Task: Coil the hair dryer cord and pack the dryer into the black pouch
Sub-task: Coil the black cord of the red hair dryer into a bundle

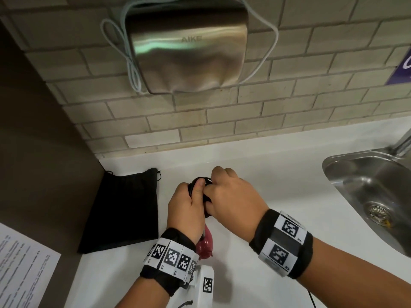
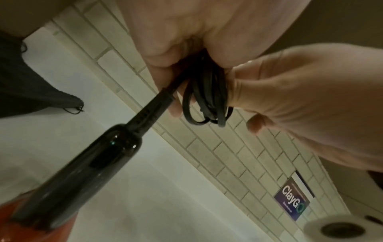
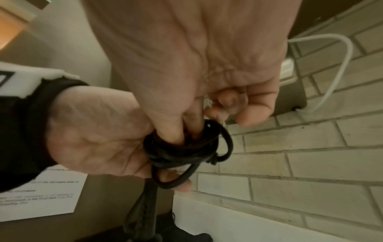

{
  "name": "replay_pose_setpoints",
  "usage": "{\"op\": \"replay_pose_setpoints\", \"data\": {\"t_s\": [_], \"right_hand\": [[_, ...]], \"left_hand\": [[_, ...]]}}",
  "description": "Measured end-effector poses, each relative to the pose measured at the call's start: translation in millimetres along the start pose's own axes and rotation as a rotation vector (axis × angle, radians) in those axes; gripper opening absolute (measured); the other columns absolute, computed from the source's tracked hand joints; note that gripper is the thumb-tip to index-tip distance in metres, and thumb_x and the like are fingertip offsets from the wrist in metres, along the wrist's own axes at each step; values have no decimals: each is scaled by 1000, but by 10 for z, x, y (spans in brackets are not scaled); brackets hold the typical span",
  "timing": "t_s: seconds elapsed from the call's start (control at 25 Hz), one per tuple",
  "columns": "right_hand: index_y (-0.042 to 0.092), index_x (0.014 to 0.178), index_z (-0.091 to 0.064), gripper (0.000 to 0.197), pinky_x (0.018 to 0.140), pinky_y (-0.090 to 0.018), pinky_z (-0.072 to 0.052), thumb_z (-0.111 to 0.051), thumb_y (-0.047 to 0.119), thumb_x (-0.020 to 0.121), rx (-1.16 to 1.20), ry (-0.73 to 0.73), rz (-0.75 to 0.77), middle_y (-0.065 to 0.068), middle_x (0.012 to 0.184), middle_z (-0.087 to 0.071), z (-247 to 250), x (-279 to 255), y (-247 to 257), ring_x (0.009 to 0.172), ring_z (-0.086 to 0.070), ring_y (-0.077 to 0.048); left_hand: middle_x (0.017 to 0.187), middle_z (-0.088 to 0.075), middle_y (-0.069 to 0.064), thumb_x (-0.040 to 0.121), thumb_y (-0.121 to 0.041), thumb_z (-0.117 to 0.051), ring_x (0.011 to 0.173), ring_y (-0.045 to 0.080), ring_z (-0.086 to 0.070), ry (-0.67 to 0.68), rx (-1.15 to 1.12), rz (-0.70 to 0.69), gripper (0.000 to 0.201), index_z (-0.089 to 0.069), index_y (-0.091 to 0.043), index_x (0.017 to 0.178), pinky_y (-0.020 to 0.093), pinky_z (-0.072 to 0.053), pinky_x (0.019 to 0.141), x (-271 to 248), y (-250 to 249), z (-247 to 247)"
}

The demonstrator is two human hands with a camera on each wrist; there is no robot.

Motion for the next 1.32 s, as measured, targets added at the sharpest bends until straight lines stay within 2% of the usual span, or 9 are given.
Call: {"op": "replay_pose_setpoints", "data": {"t_s": [0.08,0.2,0.32,0.48,0.76,0.88,1.04,1.2,1.32], "right_hand": [[11,78,-72,4,46,-28,-38,-73,13,81,48,4,-8,-9,88,-56,-8,56,0,61,-51,-23],[9,85,-73,14,49,-30,-49,-66,21,89,220,-6,30,-5,96,-53,-32,62,-67,52,-48,-21],[16,96,-74,29,61,-27,-53,-56,38,93,412,-23,-15,4,98,-46,-82,-1,-240,60,-55,-17],[19,103,-75,33,65,-20,-49,-57,44,93,499,-3,-35,4,98,-48,-158,-108,-258,63,-53,-11],[30,116,-77,29,73,-20,-52,-80,31,87,810,-85,-29,7,91,-54,9,-189,-330,74,-62,-15],[20,122,-76,31,73,-17,-51,-77,28,92,730,-92,105,7,96,-52,132,-243,-205,71,-58,-7],[9,113,-78,29,69,-7,-44,-75,25,89,530,-299,205,3,88,-58,319,-372,-99,69,-47,2],[13,116,-75,28,71,-31,-57,-76,20,89,638,-286,136,6,78,-56,326,-448,-82,70,-60,-12],[17,101,-72,19,80,-48,-60,-67,35,95,1029,-142,-117,-1,79,-64,163,-510,-111,82,-67,-29]], "left_hand": [[74,-67,2,101,-49,-49,67,12,-64,-10,-22,-2,45,-62,-9,87,11,-44,51,-8,-30,35],[79,-70,-2,101,-46,-53,70,7,-67,-19,-105,-45,33,-65,-16,92,8,-46,56,-52,-86,101],[88,-75,-3,102,-39,-55,81,3,-72,19,-185,-92,22,-67,-21,101,14,-55,68,-134,-91,94],[89,-76,-3,102,-37,-55,83,7,-73,21,-188,-133,22,-69,-21,101,19,-57,72,-181,-35,74],[87,-78,6,105,-34,-52,85,20,-75,86,-254,-59,31,-73,-14,95,34,-58,79,-37,3,86],[90,-78,8,105,-37,-49,87,21,-75,103,-288,-46,34,-70,-12,97,36,-58,82,-52,-21,73],[84,-79,5,105,-34,-52,83,23,-76,120,-390,-39,30,-72,-15,93,44,-60,83,-144,-119,8],[72,-75,-4,104,-33,-55,70,15,-72,28,-363,-109,27,-70,-18,86,36,-58,73,-114,-223,67],[78,-78,-2,102,-30,-58,73,11,-75,23,-290,-148,21,-72,-16,95,30,-58,70,-137,-214,66]]}}
Point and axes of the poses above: each hand's wrist, its own x-axis towards the middle knuckle, its own z-axis out of the back of the hand, y = z × x, the point moved 6 cm from there along x, towards the middle knuckle
